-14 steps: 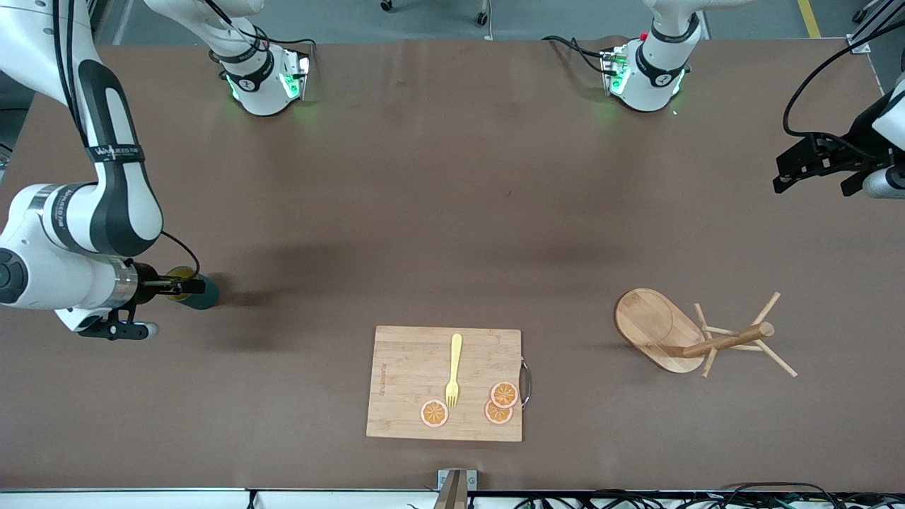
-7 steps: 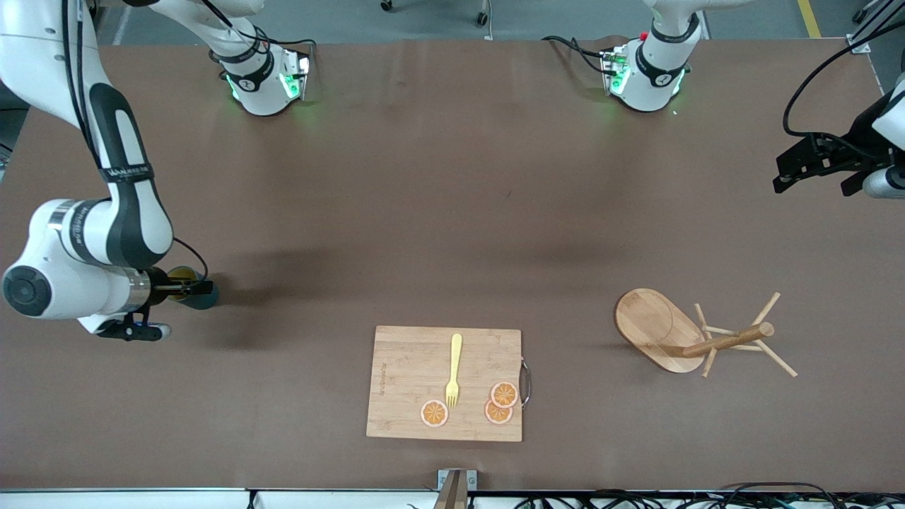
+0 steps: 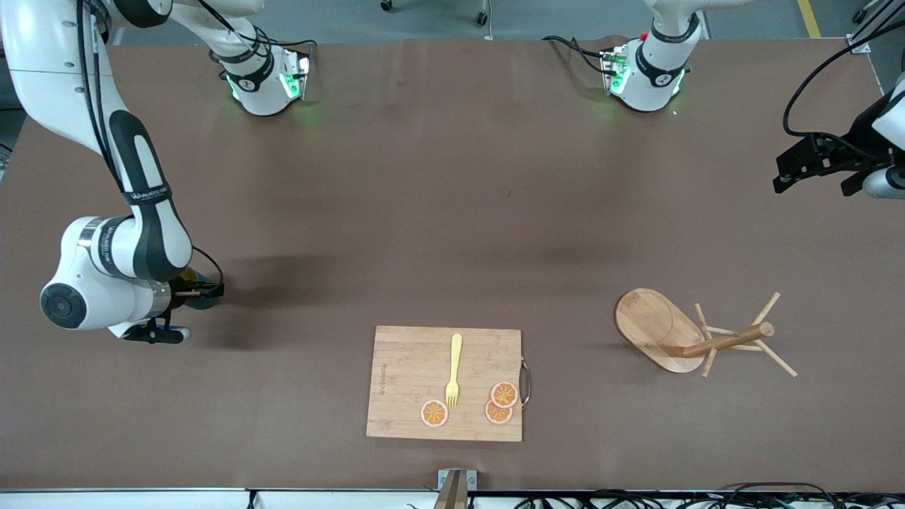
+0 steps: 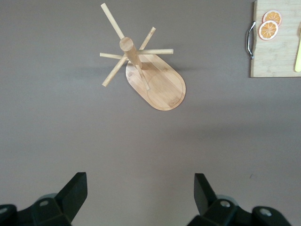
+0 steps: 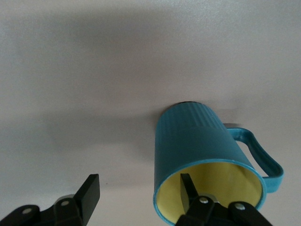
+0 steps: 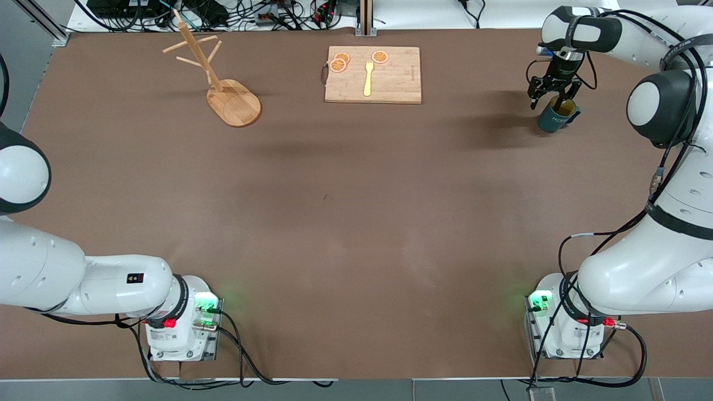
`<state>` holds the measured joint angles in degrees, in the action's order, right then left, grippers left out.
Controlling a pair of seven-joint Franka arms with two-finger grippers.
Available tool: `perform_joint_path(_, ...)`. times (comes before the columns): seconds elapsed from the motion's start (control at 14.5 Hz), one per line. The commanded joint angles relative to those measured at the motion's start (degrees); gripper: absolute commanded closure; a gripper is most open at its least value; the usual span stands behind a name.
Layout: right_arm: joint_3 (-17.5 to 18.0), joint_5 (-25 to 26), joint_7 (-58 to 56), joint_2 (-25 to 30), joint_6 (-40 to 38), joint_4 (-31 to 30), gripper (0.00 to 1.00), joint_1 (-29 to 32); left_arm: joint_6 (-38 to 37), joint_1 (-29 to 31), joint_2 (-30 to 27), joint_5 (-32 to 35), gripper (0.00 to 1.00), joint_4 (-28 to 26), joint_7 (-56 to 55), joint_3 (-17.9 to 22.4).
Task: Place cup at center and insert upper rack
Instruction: 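Lift the mug and carry it to the table center with the right gripper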
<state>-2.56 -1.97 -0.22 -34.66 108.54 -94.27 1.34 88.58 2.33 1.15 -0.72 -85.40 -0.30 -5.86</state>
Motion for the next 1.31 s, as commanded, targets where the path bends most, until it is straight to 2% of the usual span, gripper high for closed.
perform_joint_path(0.0,0.10,-0.14,-0.05,0.65,-0.25,-0.47,0.65,-0.02,0.01,0.13,-0.71,0.10,0.00,0.06,0.12,-0.38)
perform_joint_path(0.07,0.10,-0.06,0.04,0.65,-0.34,-0.47,0.79,-0.02,0.01,0.13,-0.79,0.10,0.00,0.06,0.12,-0.29)
perform_joint_path(0.14,0.10,-0.14,0.04,0.65,-0.52,-0.38,0.88,0.24,0.01,0.13,-0.71,0.10,0.00,0.06,0.12,-0.29)
perform_joint_path(0.21,0.19,-0.14,0.04,0.65,-0.60,-0.38,0.96,0.50,0.01,0.13,-0.71,0.10,0.00,0.06,0.12,-0.29)
perform_joint_path(0.28,0.10,-0.14,-0.13,0.65,-0.61,-0.38,0.98,0.42,0.01,0.13,-0.71,0.10,0.00,0.06,0.12,-0.29)
perform_joint_path(0.48,0.45,-0.76,0.13,0.65,-1.57,-0.12,1.00,-1.24,0.01,0.13,-0.71,0.10,0.00,0.06,0.12,-0.29)
perform_joint_path(0.69,0.71,-1.63,1.18,1.78,-4.55,2.33,1.00,-7.21,0.10,0.13,-0.71,0.10,0.00,0.06,0.12,-0.29)
perform_joint_path(0.83,1.85,-7.23,4.50,3.45,-6.75,4.96,1.00,-11.08,0.10,0.13,-0.71,0.10,0.00,0.06,0.12,-0.29)
perform_joint_path(0.9,1.86,-8.65,6.53,3.54,-7.37,6.54,1.00,-13.97,0.01,0.13,-0.71,0.10,0.00,0.06,0.12,-0.29)
perform_joint_path(1.24,1.77,-8.32,17.95,1.36,-7.29,13.22,1.00,-33.47,0.10,0.13,-0.71,0.10,0.00,0.06,0.12,-0.29)
